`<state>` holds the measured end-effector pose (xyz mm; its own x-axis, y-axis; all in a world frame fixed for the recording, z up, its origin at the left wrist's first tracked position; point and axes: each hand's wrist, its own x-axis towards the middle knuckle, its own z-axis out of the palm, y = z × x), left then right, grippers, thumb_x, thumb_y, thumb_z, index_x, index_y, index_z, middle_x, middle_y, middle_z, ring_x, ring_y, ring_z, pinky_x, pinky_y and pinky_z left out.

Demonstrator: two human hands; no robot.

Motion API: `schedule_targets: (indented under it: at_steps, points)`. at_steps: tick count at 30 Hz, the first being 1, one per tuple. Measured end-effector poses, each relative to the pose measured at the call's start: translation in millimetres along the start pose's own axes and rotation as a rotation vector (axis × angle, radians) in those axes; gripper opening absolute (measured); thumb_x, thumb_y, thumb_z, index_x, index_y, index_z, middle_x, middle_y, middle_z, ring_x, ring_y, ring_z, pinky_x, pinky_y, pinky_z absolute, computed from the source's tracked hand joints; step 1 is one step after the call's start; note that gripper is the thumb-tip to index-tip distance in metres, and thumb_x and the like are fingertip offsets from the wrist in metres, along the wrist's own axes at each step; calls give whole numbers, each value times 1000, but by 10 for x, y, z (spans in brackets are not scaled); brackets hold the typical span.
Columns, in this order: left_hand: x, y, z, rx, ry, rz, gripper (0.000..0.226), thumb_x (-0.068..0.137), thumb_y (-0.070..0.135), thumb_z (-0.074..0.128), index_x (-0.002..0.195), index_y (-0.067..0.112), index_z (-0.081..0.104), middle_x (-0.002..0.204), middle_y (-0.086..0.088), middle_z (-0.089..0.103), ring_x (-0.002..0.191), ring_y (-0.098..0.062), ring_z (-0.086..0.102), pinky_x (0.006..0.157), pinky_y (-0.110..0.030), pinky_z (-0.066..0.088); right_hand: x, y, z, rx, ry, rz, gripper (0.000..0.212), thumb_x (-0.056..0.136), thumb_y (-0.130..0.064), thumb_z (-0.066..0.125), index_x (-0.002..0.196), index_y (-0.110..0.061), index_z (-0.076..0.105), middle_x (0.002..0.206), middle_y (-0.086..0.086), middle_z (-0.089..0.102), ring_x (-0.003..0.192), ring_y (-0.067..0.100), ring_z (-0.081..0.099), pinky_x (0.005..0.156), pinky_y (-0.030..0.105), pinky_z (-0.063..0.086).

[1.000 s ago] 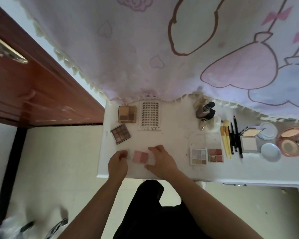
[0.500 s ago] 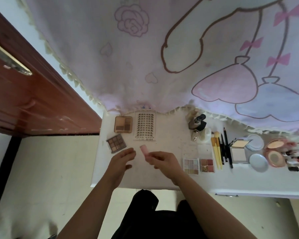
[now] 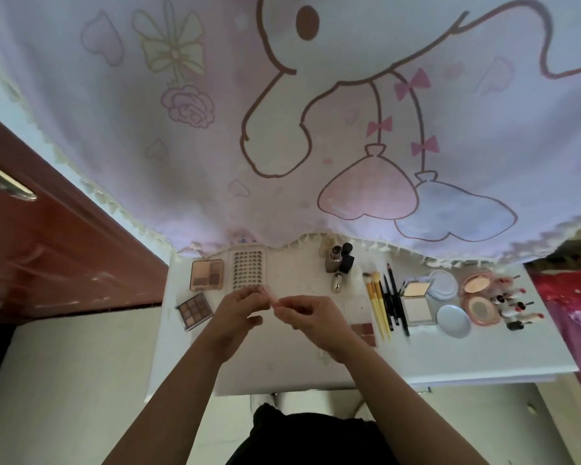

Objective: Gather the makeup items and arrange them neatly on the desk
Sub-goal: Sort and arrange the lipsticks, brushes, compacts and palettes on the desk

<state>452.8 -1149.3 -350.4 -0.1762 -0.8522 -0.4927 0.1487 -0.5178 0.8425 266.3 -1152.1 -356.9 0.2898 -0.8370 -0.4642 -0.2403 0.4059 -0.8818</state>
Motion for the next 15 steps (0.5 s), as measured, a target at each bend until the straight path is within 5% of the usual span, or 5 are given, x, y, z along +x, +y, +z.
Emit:
schedule_targets:
  at_steps: [6, 10, 13, 15]
  points:
    - [-23, 19, 167, -98, -37, 55, 36, 65, 27, 71, 86, -1, 63, 85, -13, 57, 79, -18, 51, 72, -33, 36, -77, -17, -100, 49, 5, -30, 28, 77, -40, 82, 102, -28, 79, 91, -6, 76, 80, 3, 67, 79, 21, 56]
    - [-4, -52, 148, -201, -53, 51, 33, 72, 24, 73, 90, -2, 64, 89, -14, 59, 86, -24, 51, 81, -35, 39, -94, -8, -109, 72, 32, -61, 27, 77, -38, 82, 101, -26, 79, 90, -4, 77, 79, 5, 68, 77, 21, 55]
    - [-28, -75, 95, -292, -23, 10, 47, 65, 30, 88, 102, 4, 72, 98, -12, 66, 90, -19, 60, 84, -33, 44, -98, 6, -122, 109, 17, -54, 34, 75, -43, 82, 105, -27, 78, 94, 0, 76, 87, 20, 69, 80, 29, 58]
    - [-42, -67, 56, -274, -1, 12, 58, 59, 31, 93, 108, 7, 73, 103, -9, 67, 94, -19, 60, 85, -33, 45, -87, 22, -143, 36, 10, -68, 44, 74, -45, 83, 114, -28, 73, 98, -6, 75, 89, 12, 69, 78, 24, 57]
